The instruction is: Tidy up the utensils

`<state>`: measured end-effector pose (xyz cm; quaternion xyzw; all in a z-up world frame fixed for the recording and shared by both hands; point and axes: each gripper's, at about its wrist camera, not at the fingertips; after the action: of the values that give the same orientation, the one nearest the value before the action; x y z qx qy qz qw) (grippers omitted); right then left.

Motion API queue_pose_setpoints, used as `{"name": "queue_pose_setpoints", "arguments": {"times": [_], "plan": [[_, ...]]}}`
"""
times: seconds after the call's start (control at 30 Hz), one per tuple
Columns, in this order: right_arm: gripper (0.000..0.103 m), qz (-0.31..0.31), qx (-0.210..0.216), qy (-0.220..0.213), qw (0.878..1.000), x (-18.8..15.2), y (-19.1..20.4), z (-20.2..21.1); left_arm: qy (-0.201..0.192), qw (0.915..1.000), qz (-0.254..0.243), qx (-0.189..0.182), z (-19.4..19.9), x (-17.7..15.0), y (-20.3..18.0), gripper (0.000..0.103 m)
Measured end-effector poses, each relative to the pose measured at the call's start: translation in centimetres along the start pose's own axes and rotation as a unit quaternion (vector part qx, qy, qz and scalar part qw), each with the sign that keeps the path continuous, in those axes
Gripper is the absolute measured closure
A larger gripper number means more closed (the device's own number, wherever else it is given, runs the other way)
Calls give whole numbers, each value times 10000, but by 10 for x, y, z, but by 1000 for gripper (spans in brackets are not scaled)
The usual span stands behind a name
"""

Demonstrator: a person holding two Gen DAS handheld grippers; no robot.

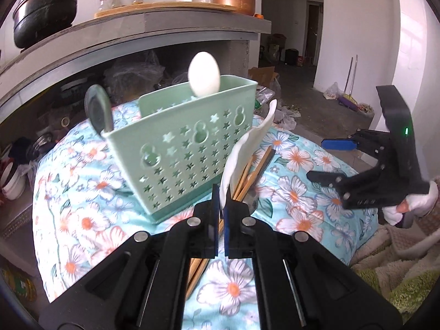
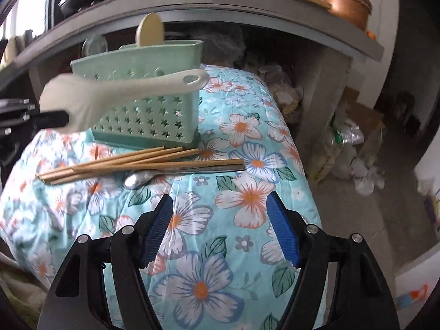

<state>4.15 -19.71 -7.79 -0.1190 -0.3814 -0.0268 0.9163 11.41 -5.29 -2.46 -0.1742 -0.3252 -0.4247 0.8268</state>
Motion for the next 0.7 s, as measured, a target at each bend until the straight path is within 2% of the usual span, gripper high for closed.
{"name": "queue_pose_setpoints", "arguments": {"times": [0.23,0.47,0.7], "plan": [[55,1320,-260,69,9909,8,38,-22,-53,9994,286,175,17,-17,9,102],[75,2547,-575,109,9652,3,78,-41,-109,9985,498,220,27,-28,19,102],[77,2990,-833,-83,9506,5,98,-47,-282,9972,674,178,39,-26,29,101]]}}
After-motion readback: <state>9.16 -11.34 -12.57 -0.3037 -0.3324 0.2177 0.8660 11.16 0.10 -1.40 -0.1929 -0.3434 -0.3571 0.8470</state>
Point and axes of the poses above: each gripper's, at about its wrist camera, not at the fingertips, and z roughly against the way its jaws point, y to its left, x to its top, and after that the axes turned 8 degrees about y, right-handed
